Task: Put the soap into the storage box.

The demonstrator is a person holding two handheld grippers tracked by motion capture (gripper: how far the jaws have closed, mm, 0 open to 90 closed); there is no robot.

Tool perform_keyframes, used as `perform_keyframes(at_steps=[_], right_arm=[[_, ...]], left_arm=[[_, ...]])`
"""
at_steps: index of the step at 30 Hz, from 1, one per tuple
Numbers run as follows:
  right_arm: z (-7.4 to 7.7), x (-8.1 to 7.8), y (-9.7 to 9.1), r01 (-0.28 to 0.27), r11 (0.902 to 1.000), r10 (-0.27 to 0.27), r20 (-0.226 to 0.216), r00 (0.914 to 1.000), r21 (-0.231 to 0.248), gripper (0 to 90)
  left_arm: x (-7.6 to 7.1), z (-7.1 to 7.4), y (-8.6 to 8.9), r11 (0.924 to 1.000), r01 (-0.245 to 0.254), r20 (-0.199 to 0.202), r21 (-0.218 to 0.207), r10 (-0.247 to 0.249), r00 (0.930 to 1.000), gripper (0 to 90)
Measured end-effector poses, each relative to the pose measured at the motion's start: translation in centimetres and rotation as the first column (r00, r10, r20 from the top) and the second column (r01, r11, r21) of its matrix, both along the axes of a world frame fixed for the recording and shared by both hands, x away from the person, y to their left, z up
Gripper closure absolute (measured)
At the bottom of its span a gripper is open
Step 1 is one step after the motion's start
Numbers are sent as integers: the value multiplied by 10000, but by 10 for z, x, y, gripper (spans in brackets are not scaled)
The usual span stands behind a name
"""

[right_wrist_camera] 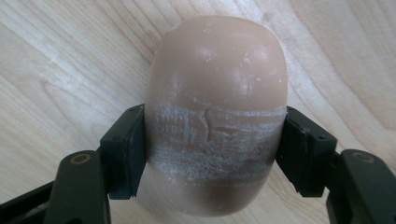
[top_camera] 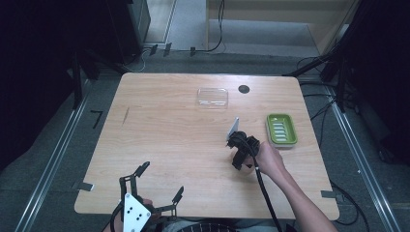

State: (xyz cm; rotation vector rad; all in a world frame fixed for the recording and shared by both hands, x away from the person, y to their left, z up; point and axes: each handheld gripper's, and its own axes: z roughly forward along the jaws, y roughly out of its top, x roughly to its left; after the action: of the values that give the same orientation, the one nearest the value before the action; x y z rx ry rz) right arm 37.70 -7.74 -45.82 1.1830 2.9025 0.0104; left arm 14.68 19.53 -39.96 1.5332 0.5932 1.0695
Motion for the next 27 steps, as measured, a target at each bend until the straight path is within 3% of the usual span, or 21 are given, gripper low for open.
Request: perform_keyframes(at_steps=[7, 27], right_arm=[[14, -2, -5, -62, 9999, 60, 207, 9998, 112, 334], [24, -2, -22, 70, 10000, -70, 191, 9998, -5, 335]], left_arm=[[0, 0, 0, 10000, -15, -10, 5, 15, 10000, 0], [0, 0, 0, 10000, -10, -4, -3, 10, 10000, 0]])
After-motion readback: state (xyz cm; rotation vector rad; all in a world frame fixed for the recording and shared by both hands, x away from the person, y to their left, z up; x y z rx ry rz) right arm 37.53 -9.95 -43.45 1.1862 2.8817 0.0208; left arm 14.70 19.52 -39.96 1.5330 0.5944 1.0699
